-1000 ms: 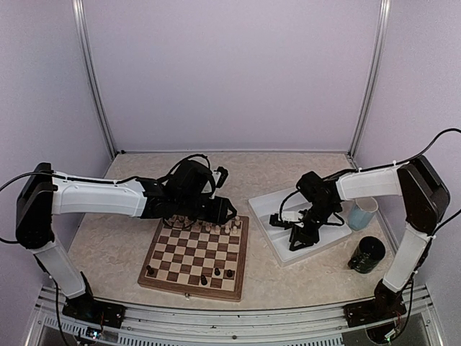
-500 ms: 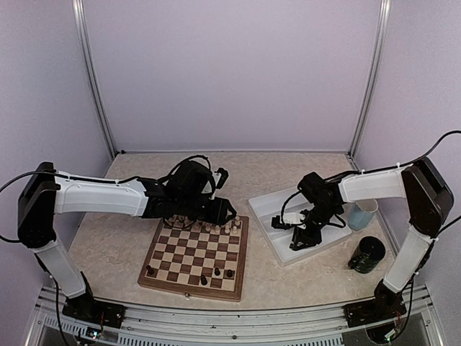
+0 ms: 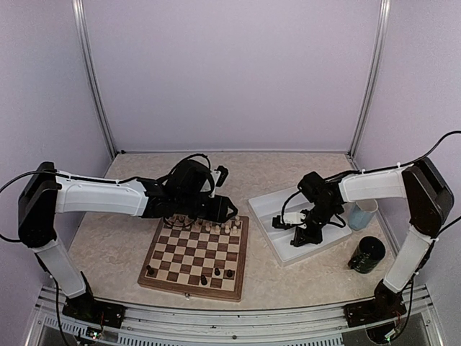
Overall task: Set up the chess pieces on the board
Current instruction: Pick up the pawn from the storage box, then pass from the right arm to the left
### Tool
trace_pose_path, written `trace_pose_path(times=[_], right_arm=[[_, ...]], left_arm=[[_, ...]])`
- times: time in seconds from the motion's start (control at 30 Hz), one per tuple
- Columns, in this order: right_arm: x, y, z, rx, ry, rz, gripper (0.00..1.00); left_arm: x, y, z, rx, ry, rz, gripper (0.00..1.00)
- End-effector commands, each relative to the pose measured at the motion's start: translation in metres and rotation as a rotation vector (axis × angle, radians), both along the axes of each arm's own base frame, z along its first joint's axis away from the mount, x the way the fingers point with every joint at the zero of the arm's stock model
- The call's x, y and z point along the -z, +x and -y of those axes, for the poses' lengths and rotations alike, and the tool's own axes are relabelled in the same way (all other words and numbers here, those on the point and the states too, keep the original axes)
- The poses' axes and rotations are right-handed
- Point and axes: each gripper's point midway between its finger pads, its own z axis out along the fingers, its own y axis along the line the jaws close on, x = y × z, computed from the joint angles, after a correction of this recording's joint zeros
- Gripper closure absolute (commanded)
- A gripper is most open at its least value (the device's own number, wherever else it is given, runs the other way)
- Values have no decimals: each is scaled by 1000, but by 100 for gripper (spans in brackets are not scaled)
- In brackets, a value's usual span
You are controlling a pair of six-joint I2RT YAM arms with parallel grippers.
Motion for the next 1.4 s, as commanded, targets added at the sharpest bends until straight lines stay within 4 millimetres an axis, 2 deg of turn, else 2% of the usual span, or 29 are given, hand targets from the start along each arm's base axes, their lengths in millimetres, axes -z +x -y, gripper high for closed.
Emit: trace_pose_path(times=[0.0,0.3,0.47,0.67,1.07,1.23,1.37], right_arm=[[-6,-12,11,7,-61,-47,95],[-95,30,-54,30,223,-7,95],[-121,41,-81,14,326,-14,94],[-127,37,-95,-18,352,-8,94],[-133,24,-107,-68,388,-35,92],[-135,20,-111,-86,393,-42,92],[-135,19,-113,-89,392,-42,91]], left_arm=[[-2,6,5,10,-64,-6,57],[-38,20,39,106,-308,-58,59],[-37,16,61,192,-369,-115,61],[-30,9,72,237,-419,-173,61],[-18,-1,88,286,-424,-239,59],[-17,-2,91,296,-427,-244,62],[-15,-5,92,308,-427,-253,69]])
